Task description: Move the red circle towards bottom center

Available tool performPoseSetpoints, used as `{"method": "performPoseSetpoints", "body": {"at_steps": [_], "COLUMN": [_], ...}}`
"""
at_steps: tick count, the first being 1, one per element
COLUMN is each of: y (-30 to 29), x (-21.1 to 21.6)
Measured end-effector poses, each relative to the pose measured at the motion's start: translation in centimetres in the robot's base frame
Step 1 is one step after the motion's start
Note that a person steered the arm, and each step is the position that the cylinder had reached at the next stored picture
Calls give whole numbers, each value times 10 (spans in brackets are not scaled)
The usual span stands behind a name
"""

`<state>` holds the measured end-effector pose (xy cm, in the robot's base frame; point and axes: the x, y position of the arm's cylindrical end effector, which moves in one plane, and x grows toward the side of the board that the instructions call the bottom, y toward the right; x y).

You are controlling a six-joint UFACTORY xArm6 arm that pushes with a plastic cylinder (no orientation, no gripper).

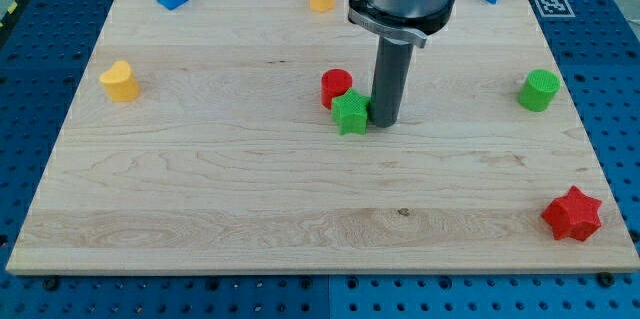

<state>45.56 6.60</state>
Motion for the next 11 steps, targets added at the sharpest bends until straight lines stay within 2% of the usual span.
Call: {"method": "performPoseSetpoints", "body": {"at_steps": [1, 3, 6, 8, 11], "y": [11, -11, -27, -55, -167], "x": [-3, -46, -62, -40, 26]}}
